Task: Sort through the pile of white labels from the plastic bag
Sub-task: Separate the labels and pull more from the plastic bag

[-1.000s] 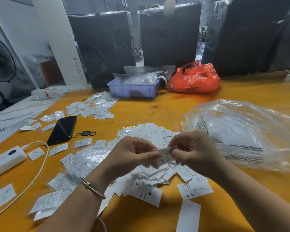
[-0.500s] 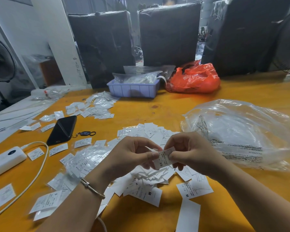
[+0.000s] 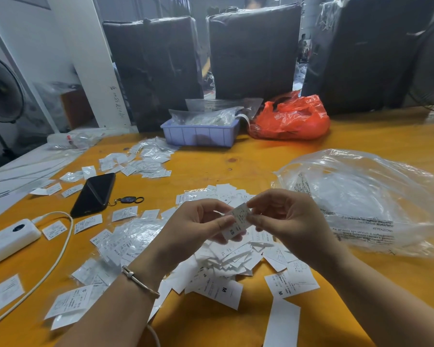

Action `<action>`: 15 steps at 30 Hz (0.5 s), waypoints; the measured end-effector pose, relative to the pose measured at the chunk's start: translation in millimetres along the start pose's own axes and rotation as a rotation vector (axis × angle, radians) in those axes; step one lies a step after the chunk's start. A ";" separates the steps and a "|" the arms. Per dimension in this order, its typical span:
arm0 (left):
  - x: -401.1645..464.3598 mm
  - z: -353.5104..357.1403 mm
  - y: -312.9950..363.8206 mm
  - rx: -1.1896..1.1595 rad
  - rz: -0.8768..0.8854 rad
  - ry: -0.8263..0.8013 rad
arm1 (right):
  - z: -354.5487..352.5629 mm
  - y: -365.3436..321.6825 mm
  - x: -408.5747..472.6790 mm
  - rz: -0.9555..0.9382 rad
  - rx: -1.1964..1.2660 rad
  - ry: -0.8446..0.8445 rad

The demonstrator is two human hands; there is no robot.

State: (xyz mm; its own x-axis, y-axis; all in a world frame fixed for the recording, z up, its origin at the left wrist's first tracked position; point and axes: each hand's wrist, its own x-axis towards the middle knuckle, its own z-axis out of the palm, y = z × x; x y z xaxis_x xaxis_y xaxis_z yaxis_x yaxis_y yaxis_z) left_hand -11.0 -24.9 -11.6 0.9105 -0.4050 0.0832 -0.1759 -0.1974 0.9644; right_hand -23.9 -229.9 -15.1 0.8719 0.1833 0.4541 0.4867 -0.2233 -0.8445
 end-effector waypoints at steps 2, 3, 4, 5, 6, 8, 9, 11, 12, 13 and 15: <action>0.0 1.2 -0.5 -0.018 0.000 -0.015 | 4.2 0.0 -2.5 -0.031 -0.082 0.014; 0.0 1.9 -0.7 -0.024 0.001 -0.020 | 6.8 0.3 -3.7 -0.067 -0.160 0.017; -0.2 2.3 -0.9 -0.029 0.000 -0.023 | 9.7 0.2 -4.6 -0.115 -0.254 0.015; 0.0 2.8 -1.1 -0.032 -0.004 -0.025 | 12.1 0.0 -5.5 -0.160 -0.334 0.010; 0.4 3.4 -1.6 -0.034 -0.007 -0.023 | 13.7 -0.7 -6.0 -0.188 -0.384 0.010; 1.6 3.5 -2.5 -0.039 0.000 -0.006 | 14.7 -2.0 -6.5 -0.204 -0.417 0.059; 2.1 3.4 -2.9 -0.044 0.008 0.007 | 14.3 -2.4 -6.7 -0.204 -0.419 0.093; 2.4 2.9 -3.2 -0.050 0.027 0.020 | 13.1 -2.9 -6.6 -0.188 -0.401 0.126; 2.1 2.8 -3.0 -0.050 0.035 0.021 | 12.8 -3.1 -6.2 -0.168 -0.380 0.121; 1.8 2.7 -2.8 -0.050 0.040 0.022 | 12.7 -3.0 -5.7 -0.142 -0.352 0.108; 1.4 3.3 -2.6 -0.061 0.039 0.025 | 12.1 -2.3 -4.6 -0.102 -0.301 0.075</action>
State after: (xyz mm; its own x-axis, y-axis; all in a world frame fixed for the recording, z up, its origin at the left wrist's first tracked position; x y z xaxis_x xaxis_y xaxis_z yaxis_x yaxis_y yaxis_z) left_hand -10.5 -27.9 -14.8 0.9126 -0.3887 0.1269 -0.1894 -0.1266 0.9737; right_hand -29.7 -218.7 -18.7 0.8142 0.1509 0.5606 0.5556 -0.4829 -0.6769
